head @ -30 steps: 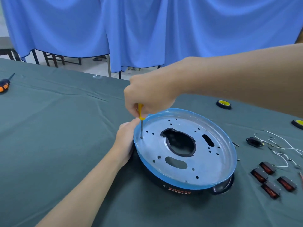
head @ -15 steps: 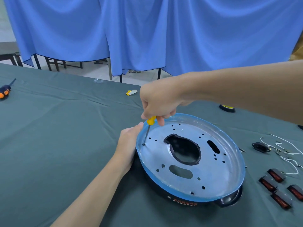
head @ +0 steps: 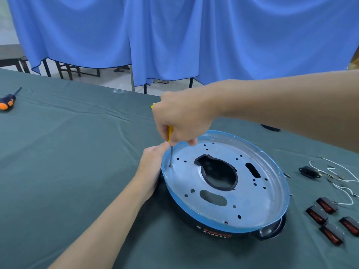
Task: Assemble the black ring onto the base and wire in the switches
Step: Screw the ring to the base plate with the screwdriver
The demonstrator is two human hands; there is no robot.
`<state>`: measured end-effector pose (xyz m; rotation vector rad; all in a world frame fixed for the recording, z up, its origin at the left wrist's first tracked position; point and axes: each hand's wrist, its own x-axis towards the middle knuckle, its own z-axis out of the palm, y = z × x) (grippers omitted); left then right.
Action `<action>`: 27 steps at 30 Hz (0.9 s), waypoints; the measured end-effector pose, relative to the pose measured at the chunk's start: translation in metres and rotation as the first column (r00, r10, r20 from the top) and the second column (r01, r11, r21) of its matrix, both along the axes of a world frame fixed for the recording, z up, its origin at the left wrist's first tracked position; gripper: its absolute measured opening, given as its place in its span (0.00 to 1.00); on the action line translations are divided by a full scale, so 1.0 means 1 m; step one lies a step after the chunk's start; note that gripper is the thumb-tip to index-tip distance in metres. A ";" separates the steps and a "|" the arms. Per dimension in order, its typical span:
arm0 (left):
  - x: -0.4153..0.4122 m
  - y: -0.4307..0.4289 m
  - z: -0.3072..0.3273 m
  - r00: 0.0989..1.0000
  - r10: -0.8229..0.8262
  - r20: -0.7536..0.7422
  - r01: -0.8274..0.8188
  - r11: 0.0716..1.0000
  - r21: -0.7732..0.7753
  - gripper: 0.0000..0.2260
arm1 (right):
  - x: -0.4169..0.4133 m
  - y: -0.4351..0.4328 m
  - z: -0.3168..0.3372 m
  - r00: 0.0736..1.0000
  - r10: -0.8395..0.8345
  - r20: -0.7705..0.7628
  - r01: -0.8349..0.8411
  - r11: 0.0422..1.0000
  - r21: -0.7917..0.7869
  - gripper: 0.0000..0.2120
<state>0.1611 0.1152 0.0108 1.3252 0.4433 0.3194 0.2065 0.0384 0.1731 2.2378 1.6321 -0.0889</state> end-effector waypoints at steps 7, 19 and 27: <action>-0.006 0.010 0.011 0.990 -0.097 -0.099 0.110 0.985 0.132 0.17 | -0.011 0.001 0.001 0.935 -0.294 -0.200 0.309 0.950 0.048 0.13; -0.041 0.013 0.018 0.964 -0.189 -0.186 0.214 0.968 0.129 0.16 | -0.008 -0.026 0.011 0.830 -0.503 -0.240 0.493 0.864 -0.105 0.18; -0.041 -0.003 0.020 0.964 -0.091 -0.251 0.136 0.977 0.165 0.14 | -0.003 -0.085 -0.065 0.320 -0.393 -0.862 0.913 0.371 0.169 0.17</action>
